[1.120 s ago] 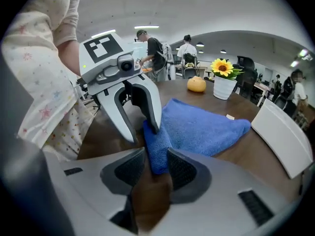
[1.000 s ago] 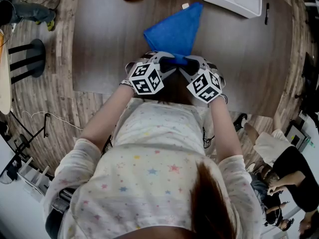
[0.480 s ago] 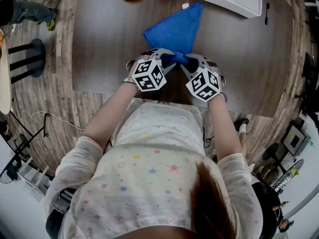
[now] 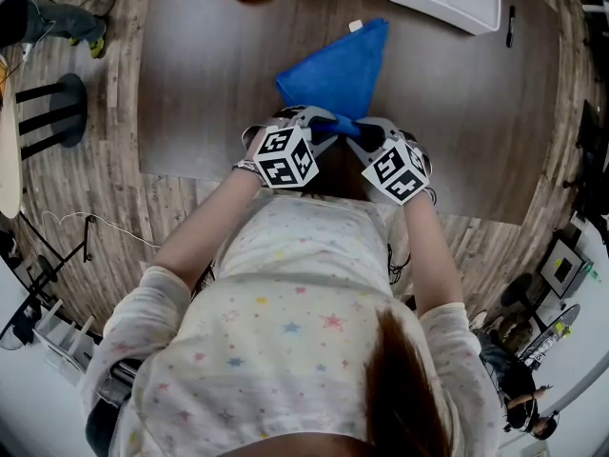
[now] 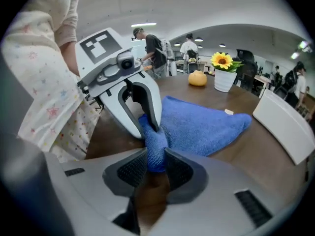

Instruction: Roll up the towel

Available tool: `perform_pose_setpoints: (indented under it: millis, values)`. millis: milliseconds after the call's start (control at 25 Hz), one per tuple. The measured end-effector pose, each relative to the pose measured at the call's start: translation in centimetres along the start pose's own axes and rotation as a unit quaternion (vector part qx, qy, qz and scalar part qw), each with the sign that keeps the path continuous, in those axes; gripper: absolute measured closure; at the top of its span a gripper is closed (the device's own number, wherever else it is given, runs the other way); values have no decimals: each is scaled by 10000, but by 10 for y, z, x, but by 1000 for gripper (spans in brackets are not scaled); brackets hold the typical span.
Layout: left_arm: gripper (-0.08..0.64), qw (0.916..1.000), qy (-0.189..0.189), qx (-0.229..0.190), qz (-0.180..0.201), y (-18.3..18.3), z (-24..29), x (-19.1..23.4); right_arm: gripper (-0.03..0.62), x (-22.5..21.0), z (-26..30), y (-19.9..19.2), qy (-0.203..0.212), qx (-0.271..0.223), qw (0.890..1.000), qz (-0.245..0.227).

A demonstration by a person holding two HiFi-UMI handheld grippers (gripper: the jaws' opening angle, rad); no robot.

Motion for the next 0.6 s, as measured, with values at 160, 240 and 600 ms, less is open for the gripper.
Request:
perform_pose_setpoints:
  millis: [160,240,600]
  values:
    - [466,9994,286,-184,18,4,-7,10,482,-13,-2,5,92,-220,9959,870]
    - [457,9984,451,-334,-4,8,-13,18,476,-21,-4,8,9,-318,9935,1096]
    - [457,9974,470,-482,244,15,-18,21,454,-35,-8,10,-233,-454,9889,1395]
Point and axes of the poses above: the fingertips, and each gripper's own axes: z forward along the fingers, x to its left, y out of its top, the point moved 6 cm from there along -z, backward along the fingers, and after that the axes turned 8 degrees about -x, right-handed, at the moved point
